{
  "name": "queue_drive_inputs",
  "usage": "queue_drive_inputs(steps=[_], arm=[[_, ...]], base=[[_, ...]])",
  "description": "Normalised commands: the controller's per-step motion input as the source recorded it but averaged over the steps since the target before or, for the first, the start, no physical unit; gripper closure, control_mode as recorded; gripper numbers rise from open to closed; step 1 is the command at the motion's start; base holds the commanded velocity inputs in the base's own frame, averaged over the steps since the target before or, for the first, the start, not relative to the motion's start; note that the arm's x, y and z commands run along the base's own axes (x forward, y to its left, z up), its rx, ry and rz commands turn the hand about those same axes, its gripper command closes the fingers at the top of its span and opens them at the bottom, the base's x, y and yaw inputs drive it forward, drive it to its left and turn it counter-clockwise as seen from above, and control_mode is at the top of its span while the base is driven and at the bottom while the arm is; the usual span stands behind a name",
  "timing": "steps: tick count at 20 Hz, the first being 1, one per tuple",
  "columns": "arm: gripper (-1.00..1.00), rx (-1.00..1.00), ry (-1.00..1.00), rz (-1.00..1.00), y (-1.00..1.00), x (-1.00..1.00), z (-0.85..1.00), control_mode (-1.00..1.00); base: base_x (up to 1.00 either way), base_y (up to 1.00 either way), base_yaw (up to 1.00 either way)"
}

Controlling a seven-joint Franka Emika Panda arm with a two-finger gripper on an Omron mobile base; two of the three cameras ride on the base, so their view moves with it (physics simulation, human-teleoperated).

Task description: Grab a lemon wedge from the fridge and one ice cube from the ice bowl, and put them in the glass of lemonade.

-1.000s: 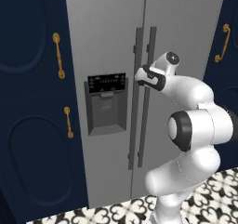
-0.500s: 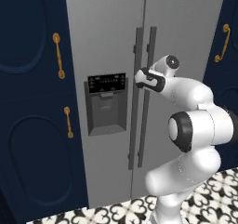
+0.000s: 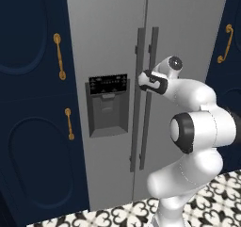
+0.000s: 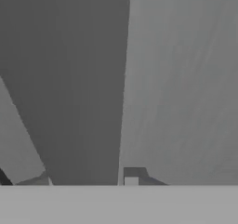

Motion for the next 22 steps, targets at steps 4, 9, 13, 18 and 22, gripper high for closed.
queue_drive_inputs(steps=[4,9,13,18,22], arm=[[1.0,0.0,0.04,-0.15,-0.88,-0.11,0.04,-1.0],[1.0,0.04,0.02,-0.14,-1.0,-0.62,0.1,-1.0],[1.0,0.08,0.02,-0.13,-1.0,-0.83,0.1,-1.0],[1.0,0.1,0.01,-0.09,-1.0,-0.79,0.11,-1.0],[1.0,0.1,0.0,-0.05,-1.0,-0.68,0.18,-1.0]], base=[[0.0,0.0,0.0],[0.0,0.0,0.0],[0.0,0.0,0.0],[0.0,0.0,0.0],[0.0,0.0,0.0]])
